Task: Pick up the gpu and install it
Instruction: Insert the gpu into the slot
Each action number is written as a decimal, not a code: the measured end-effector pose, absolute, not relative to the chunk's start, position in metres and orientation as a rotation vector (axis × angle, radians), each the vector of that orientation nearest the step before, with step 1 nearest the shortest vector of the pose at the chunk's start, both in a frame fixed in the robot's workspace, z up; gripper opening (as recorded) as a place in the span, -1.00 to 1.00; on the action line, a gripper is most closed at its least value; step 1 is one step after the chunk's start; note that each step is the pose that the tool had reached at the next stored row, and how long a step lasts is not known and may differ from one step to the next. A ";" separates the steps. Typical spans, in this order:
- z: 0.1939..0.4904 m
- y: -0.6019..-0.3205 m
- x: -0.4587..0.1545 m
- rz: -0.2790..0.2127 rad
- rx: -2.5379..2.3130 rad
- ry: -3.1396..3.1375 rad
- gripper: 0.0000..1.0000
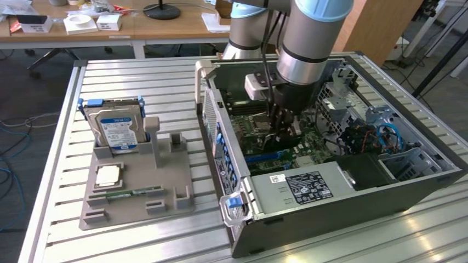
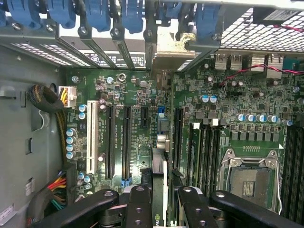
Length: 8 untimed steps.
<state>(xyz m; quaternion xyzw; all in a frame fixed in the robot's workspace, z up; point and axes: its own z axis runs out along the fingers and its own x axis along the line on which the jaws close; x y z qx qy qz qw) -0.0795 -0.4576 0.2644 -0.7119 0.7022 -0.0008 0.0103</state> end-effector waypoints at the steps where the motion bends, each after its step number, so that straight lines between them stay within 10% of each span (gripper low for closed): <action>1: 0.264 -0.458 -0.080 -0.003 -2.222 2.192 -0.48; 8: 0.264 -0.458 -0.082 -0.003 -2.222 2.191 -0.48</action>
